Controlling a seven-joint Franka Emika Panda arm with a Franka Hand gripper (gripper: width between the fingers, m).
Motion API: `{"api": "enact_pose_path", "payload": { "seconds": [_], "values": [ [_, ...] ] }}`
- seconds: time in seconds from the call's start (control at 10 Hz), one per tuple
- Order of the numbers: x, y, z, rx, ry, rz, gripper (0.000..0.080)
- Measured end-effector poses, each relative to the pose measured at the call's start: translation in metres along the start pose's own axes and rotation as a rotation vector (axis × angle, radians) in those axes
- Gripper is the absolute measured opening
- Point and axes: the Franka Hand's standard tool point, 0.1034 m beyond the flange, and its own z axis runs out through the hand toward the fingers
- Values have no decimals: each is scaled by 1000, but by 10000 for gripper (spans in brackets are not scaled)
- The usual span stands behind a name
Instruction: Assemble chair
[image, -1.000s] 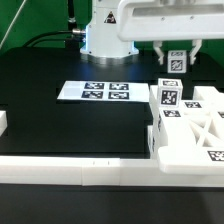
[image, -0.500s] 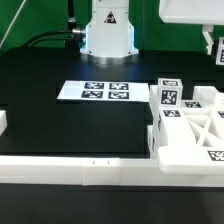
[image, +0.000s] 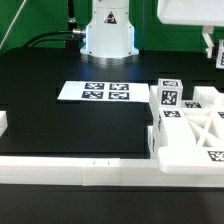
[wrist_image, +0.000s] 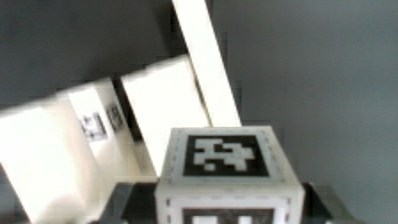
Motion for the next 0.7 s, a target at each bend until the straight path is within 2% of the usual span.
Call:
{"api": "enact_pose_path", "payload": {
  "seconds": [0.1,0.4,0.5,0.6,0.7],
  "values": [
    [12,1,-4,-4,15,-11,282],
    [10,1,-1,-5,12,-10,282],
    [10,2,2,-10,17,-23,282],
    [8,4,12,-25,25,-45,282],
    [9,4,16,-23,32,-43,282]
  ]
}}
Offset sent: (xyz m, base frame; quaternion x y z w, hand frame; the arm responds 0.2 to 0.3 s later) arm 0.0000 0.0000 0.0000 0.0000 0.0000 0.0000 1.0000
